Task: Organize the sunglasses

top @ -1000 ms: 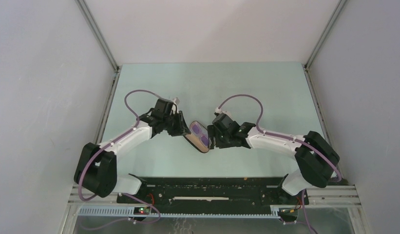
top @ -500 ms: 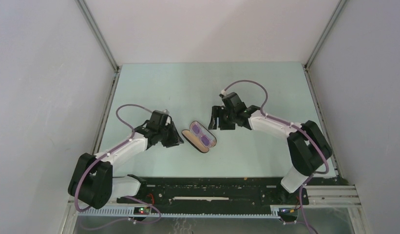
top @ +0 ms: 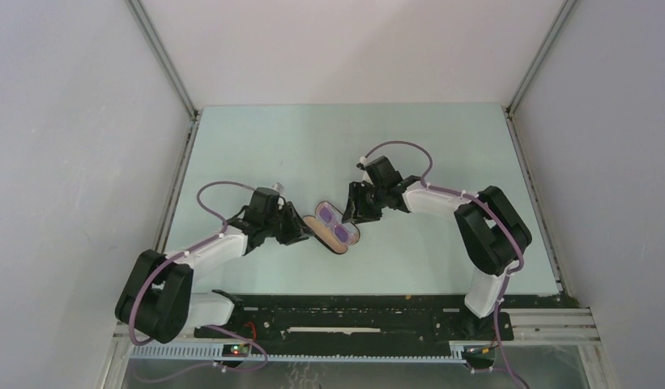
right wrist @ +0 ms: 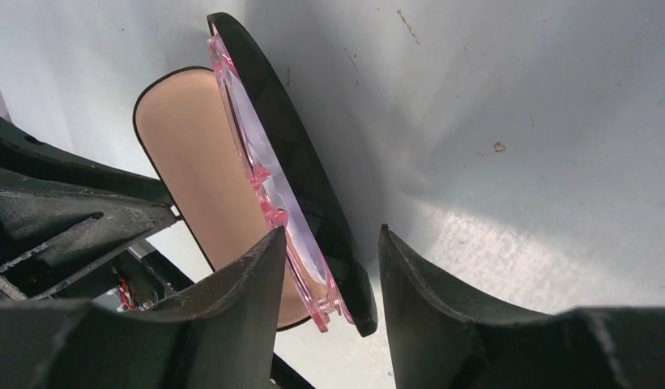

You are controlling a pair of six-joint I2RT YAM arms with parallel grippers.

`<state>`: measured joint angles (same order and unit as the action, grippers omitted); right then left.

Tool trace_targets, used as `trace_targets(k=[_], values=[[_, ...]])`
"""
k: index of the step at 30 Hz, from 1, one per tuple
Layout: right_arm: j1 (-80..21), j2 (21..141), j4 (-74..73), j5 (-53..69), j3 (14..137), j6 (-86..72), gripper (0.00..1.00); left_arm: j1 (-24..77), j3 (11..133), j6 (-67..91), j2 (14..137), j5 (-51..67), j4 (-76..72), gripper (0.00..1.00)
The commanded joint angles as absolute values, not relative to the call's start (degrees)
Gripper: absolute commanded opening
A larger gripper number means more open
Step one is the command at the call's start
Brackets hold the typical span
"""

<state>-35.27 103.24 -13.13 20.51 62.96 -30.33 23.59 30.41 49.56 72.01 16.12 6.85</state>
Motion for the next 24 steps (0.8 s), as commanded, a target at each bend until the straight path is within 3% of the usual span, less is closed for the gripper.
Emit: trace_targets(k=[1,9,24], values=[[-34.5,104.3,-9.8,22.8,65.0,-31.6,0.5,23.3,29.8,51.2,73.3,18.6,1.6,0.31],[-35.2,104.3,-9.7,22.3,64.9,-33.1,0.29,23.3,30.4,51.2,74.2,19.8,0.4,0.22],[-38.9,101.1,-7.2,15.1,59.8,-40.2,0.12,23.7,32.1,51.8,77.2,22.8,-3.3,0.18]])
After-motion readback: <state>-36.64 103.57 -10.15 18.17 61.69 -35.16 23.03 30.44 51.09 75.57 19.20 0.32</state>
